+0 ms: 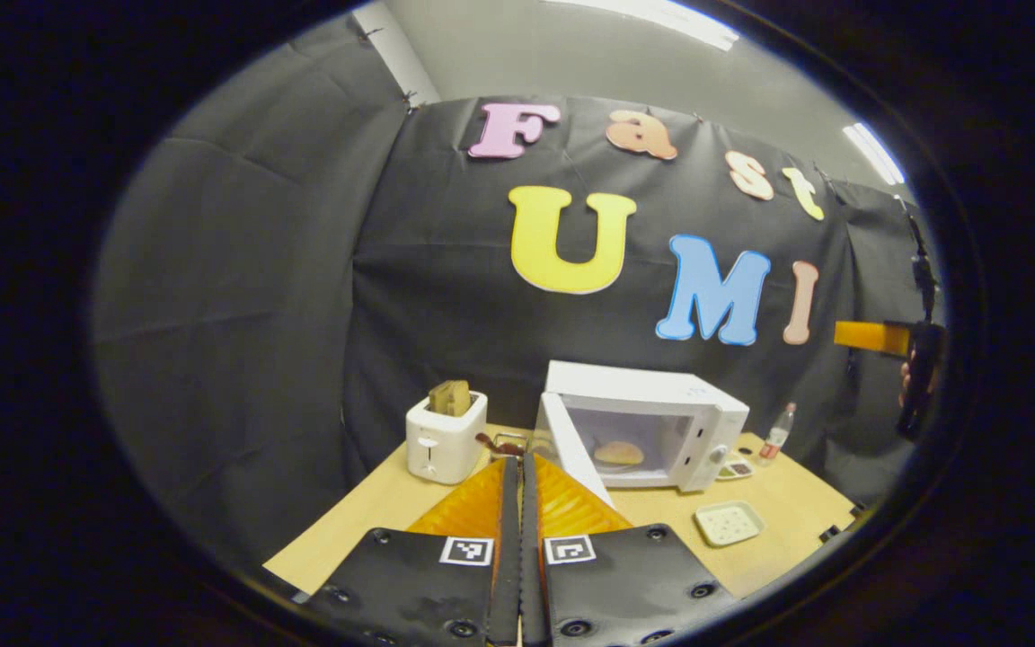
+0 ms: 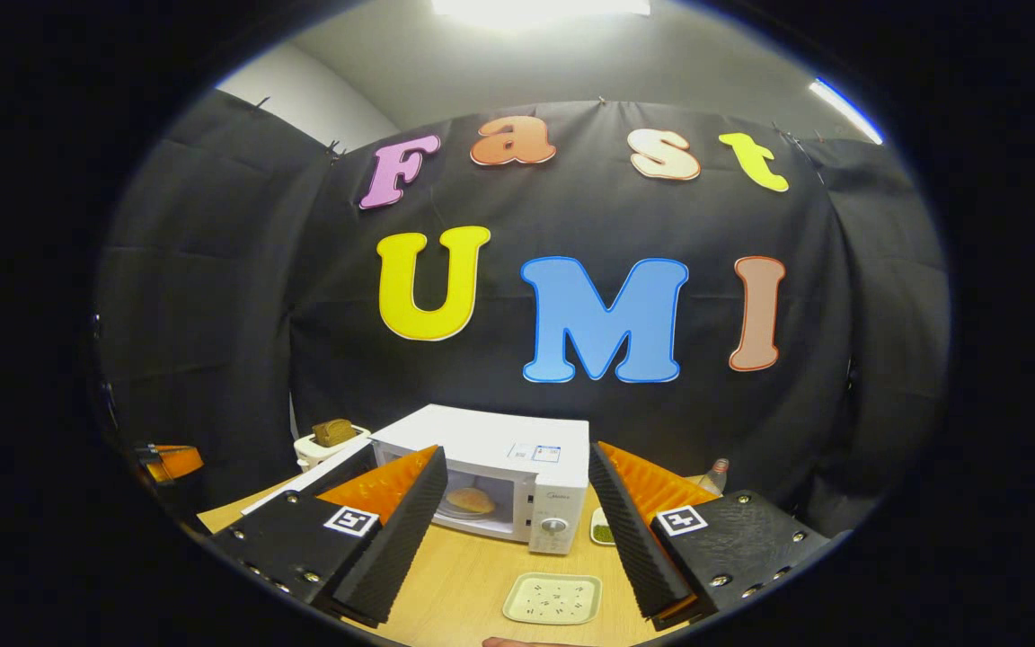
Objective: Open the microwave oven with the left hand, put the food in, and close the microwave oven.
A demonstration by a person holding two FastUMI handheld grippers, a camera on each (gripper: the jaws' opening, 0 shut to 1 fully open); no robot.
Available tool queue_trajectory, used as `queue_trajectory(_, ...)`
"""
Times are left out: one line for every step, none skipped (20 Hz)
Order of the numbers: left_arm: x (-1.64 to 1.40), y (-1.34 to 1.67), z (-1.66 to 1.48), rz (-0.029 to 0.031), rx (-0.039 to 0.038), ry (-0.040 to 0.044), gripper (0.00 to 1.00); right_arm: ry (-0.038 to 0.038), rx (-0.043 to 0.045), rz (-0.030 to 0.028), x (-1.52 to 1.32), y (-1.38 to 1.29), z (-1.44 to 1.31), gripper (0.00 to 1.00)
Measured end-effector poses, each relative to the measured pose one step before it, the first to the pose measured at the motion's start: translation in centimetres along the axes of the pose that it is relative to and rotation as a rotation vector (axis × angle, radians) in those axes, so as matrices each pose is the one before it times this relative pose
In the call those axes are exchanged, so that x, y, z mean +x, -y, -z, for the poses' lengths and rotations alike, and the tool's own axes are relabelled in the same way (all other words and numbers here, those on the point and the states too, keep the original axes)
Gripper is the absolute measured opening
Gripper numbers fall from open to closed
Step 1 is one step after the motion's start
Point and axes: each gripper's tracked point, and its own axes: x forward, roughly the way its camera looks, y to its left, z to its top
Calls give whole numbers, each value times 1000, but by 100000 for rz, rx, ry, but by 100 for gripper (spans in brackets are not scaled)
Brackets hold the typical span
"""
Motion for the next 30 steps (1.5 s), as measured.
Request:
queue_trajectory(353, 283, 1194, 1011, -905, -2326, 7, -78, -858, 432, -120, -95, 7, 97)
queue_trajectory(624, 59, 865, 686, -944, -1805, 7, 63, -389, 361, 34, 0, 136, 97)
queue_trajectory(475, 100, 675, 606, -319, -2130, 7, 965, -5, 693, -25, 192, -103, 97)
queue_trajectory(520, -18, 534, 401, 449, -861, 8, 689, 209, 853, 36, 83, -128, 97)
queue_trajectory(447, 53, 326, 381, -78, -699, 7, -167, 187, 628, -33, 204, -8, 97)
queue_trajectory(295, 237, 290, 422, -677, -669, 7, -529, 230, 565, -327, 167, 40, 97)
queue_trajectory(209, 269, 239, 559, -758, -763, 7, -31, 532, 1005, -210, 338, -64, 96)
queue_trajectory(147, 340, 399, 587, -294, -1051, 7, 379, 636, 1191, -127, 174, -79, 97)
queue_trajectory(119, 383, 207, 412, 538, -660, 7, 292, 487, 1363, -42, 360, -33, 97)
queue_trajectory(240, 518, 396, 465, 397, -757, 7, -12, 402, 1425, -77, 371, 88, 96)
queue_trajectory(118, 428, 323, -103, 321, -978, 7, -157, 575, 1025, -50, 374, 70, 97)
queue_trajectory(214, 155, 508, -1334, 480, -1111, 8, -325, 389, 724, -160, 185, 96, 97)
queue_trajectory(304, 113, 379, -1080, 181, -634, 7, -202, 71, 732, -63, 405, 43, 97)
queue_trajectory(-40, 555, 455, -444, -985, -527, 7, 239, 27, 855, -93, 545, -28, 97)
queue_trajectory(-135, 528, 382, -149, -1229, -688, 7, 99, 366, 888, 22, 501, -9, 96)
queue_trajectory(-39, 531, 383, -218, -1146, -748, 7, -374, 469, 625, -98, 415, 111, 97)
queue_trajectory(-30, 564, -25, 74, -480, 681, 7, -319, 217, 324, -21, 269, 47, 97)
queue_trajectory(70, 637, -7, -37, -165, -23, 7, 237, -21, 369, 56, 181, -28, 97)
queue_trajectory(194, 645, 150, -183, 234, -46, 7, 520, -2, -240, -56, 244, -143, 97)
queue_trajectory(214, 637, 133, -199, 357, -102, 7, 342, 106, -415, -10, 629, -162, 97)
queue_trajectory(98, 644, 191, -257, 427, -359, 7, -394, -107, -372, 24, 725, -88, 96)
queue_trajectory(174, 584, 91, -475, 119, -288, 7, 314, 279, -10, -127, 1161, -155, 96)
queue_trajectory(-18, 650, 24, -147, -124, -145, 7, 338, 562, 220, -60, 924, -108, 97)
queue_trajectory(221, 741, 49, 404, -77, -172, 7, 68, 649, 161, 72, 647, 39, 96)
queue_trajectory(146, 745, 25, 297, -120, -384, 7, -247, 378, 394, 40, 654, 65, 96)
queue_trajectory(153, 745, -26, 274, 216, -358, 7, -124, 482, 1452, 200, 792, 115, 97)
queue_trajectory(273, 813, 98, 323, 624, -271, 7, -678, 484, 1066, 180, 731, 196, 97)
queue_trajectory(342, 723, -154, 37, 1121, 90, 7, -1709, 233, -472, 166, 385, 525, 97)
queue_trajectory(275, 768, -66, 495, 1092, -368, 7, -1991, 30, -60, 132, 478, 542, 97)
queue_trajectory(352, 899, 128, 1084, 605, -399, 7, -1349, 100, 533, 170, 666, 310, 97)
